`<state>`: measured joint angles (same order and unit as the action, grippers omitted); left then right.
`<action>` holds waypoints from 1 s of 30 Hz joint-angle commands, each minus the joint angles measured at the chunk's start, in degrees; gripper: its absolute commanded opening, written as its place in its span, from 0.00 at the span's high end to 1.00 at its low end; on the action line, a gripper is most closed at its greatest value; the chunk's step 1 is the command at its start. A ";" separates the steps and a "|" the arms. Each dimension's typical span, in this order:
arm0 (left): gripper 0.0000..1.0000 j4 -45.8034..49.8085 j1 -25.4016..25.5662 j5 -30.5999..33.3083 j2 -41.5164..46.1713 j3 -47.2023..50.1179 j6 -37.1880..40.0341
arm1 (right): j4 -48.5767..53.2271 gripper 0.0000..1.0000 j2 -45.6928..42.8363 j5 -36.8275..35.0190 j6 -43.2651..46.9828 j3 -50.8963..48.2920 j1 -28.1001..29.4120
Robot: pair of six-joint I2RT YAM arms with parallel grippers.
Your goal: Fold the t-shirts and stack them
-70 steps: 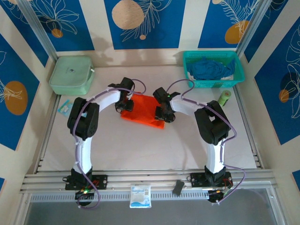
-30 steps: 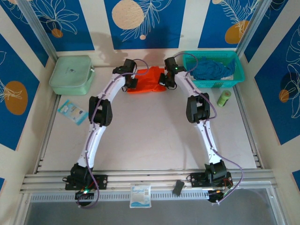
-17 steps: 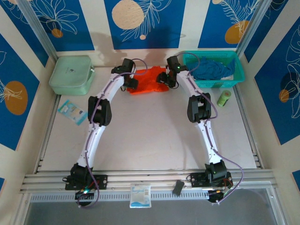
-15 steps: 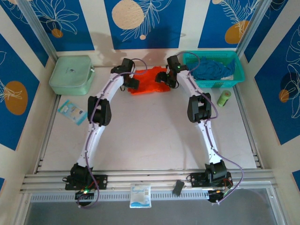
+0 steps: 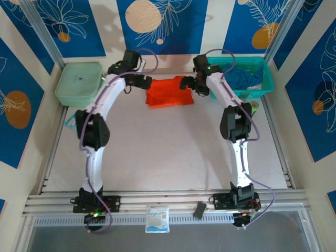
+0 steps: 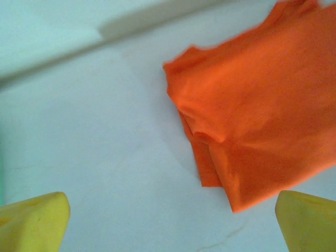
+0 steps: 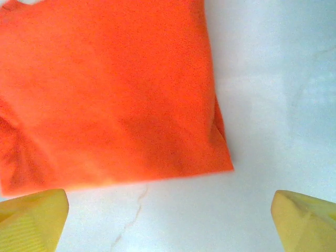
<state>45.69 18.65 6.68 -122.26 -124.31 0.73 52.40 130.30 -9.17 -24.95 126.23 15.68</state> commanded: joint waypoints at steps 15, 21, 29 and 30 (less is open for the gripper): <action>0.01 -31.74 -0.01 10.51 57.76 61.25 5.80 | -25.39 0.01 -56.89 -8.90 7.65 -56.10 1.12; 0.01 -59.36 -0.28 17.15 72.84 89.88 8.50 | -51.55 0.01 -74.55 -8.44 23.19 -83.66 -0.65; 0.01 -85.83 -1.03 20.96 70.37 113.58 6.71 | -68.78 0.01 -77.31 -6.69 24.87 -105.32 -4.62; 0.01 -90.95 -1.18 20.93 67.19 115.04 7.25 | -72.10 0.01 -77.07 -6.09 24.45 -107.55 -5.08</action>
<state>-26.39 18.33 25.12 -51.09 -11.84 7.88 -6.87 53.01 -16.47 -1.21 22.28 11.86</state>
